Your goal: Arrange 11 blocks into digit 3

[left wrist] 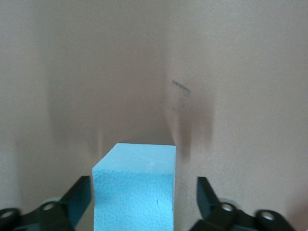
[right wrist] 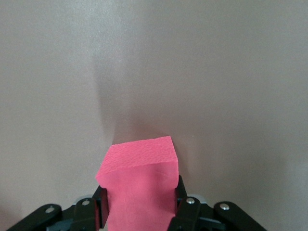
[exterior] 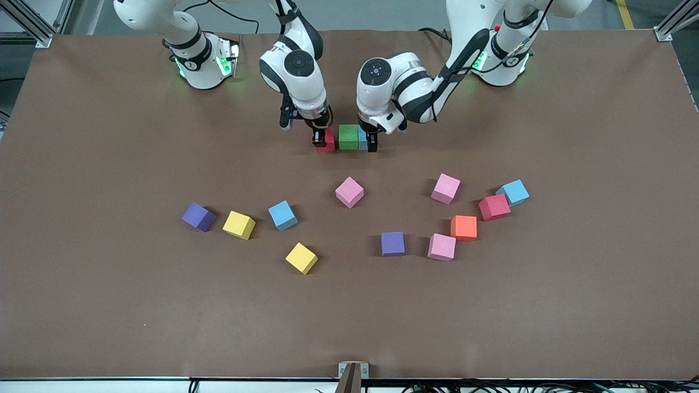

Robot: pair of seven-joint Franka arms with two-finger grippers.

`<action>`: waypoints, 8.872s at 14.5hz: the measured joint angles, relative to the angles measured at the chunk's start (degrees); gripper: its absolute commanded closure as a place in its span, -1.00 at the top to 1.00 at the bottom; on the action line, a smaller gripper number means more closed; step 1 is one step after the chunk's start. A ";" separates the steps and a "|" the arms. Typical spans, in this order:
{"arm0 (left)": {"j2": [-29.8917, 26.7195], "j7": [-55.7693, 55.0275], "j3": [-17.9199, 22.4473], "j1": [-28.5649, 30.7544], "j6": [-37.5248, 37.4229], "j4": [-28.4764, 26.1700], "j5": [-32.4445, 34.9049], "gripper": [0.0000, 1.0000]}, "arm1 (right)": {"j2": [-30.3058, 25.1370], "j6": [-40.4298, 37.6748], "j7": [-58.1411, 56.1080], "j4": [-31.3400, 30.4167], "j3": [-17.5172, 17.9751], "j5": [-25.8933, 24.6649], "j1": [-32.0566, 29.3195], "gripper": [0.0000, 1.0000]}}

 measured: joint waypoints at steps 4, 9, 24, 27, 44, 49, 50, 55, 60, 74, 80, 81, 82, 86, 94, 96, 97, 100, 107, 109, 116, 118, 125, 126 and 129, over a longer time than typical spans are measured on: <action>-2.23 1.11 -0.07 0.01 -3.35 0.67 0.00 1.00 | 0.62 -0.05 0.00 0.87 0.01 0.18 0.02 -1.00; -6.41 8.09 -0.05 1.84 -5.95 0.87 0.14 1.00 | 1.01 -0.39 0.00 1.56 0.01 0.21 0.04 -1.00; -10.80 84.62 0.22 20.27 -6.73 1.83 0.91 1.00 | 2.14 -0.46 -1.27 1.91 0.05 0.21 0.62 1.00; -12.83 98.72 0.23 23.50 -6.75 -0.89 0.92 1.00 | 3.23 -0.36 -2.19 2.29 0.06 0.21 1.11 1.00; -11.13 152.33 0.21 30.68 4.15 -11.40 0.95 1.00 | -7.00 -20.39 -29.18 10.21 -1.73 0.20 -5.19 1.00; -7.59 152.65 0.18 30.68 5.03 -9.41 2.34 1.00 | -1.55 -24.81 -41.94 21.44 -2.04 0.12 -10.97 1.00; -6.87 152.65 0.19 30.68 5.03 -8.78 2.39 0.99 | 1.19 -25.12 -42.67 24.49 -1.84 -0.42 -10.75 1.00; -4.65 152.64 0.22 30.72 6.18 -7.54 2.47 0.75 | 17.56 -31.16 -43.15 44.94 -1.30 -3.06 -9.86 1.00; -3.12 152.63 0.22 30.73 6.41 -6.26 2.47 0.05 | 24.71 -34.16 -51.76 54.17 -1.31 -3.18 -9.85 1.00; -3.06 129.05 -0.36 28.81 -7.86 5.68 2.62 -0.08 | 25.81 -23.10 -54.17 45.77 -1.07 -3.15 -7.96 -0.18; -1.22 116.25 -0.37 26.60 -9.50 9.91 2.62 -0.09 | 25.52 -23.11 -62.75 45.71 -1.18 -3.17 -7.92 -0.98; -1.03 115.82 -0.38 26.57 -10.90 10.77 2.62 -0.09 | 25.36 -23.11 -67.83 45.46 -1.22 -3.10 -7.98 -0.98; -0.92 115.40 -0.38 26.48 -12.04 11.59 2.62 -0.09 | 24.98 -23.11 -72.85 44.84 -1.28 -3.09 -8.07 -0.98; -0.80 114.12 -0.38 26.14 -13.28 13.17 2.62 -0.09 | 19.82 -23.04 -89.24 38.74 -1.56 -3.09 -8.60 -0.99; -0.05 111.51 -0.38 25.93 -13.44 14.01 2.62 -0.09 | 7.69 -19.14 -100.76 22.23 -1.13 -3.09 -7.93 -0.99; 0.31 111.49 -0.38 25.93 -13.44 14.23 2.62 -0.09 | 6.77 -15.18 -100.76 18.57 -1.06 -3.09 -6.80 -0.99; 0.42 111.49 -0.38 25.93 -13.44 14.31 2.62 -0.09 | 6.58 -13.99 -100.76 17.30 -1.02 -3.09 -6.28 -0.99; 0.63 111.49 -0.38 25.92 -13.44 14.37 2.62 -0.09 | 6.39 -13.12 -100.76 15.73 -0.95 -3.09 -5.29 -0.99; 0.79 111.49 -0.38 25.92 -13.45 14.37 2.62 -0.09 | 6.08 -13.07 -100.47 15.11 -0.92 -3.07 -4.41 -0.99; 0.85 111.49 -0.37 25.92 -13.45 14.44 2.62 -0.08 | 6.08 -13.04 -100.40 15.09 -0.91 -3.07 -4.31 -0.99; 1.29 111.48 -0.37 25.92 -13.45 14.63 2.62 -0.08 | 6.08 -7.81 -99.44 11.41 -0.84 -3.05 -3.42 -0.99; 1.45 111.48 -0.37 25.92 -13.45 14.71 2.62 -0.08 | 6.08 -7.70 -99.31 11.28 -0.85 -3.05 -3.34 -0.99; 1.61 111.48 -0.37 25.92 -13.45 14.75 2.62 -0.08 | 6.08 -6.96 -98.71 11.28 -0.80 -3.05 -2.98 -0.99; 1.63 111.48 -0.37 25.92 -13.45 14.75 2.62 -0.08 | 6.08 -6.94 -98.68 11.28 -0.79 -3.05 -2.90 -0.99; 1.73 111.48 -0.37 25.92 -13.45 14.75 2.62 -0.08 | 6.08 -6.93 -98.64 11.28 -0.77 -3.05 -2.87 -0.99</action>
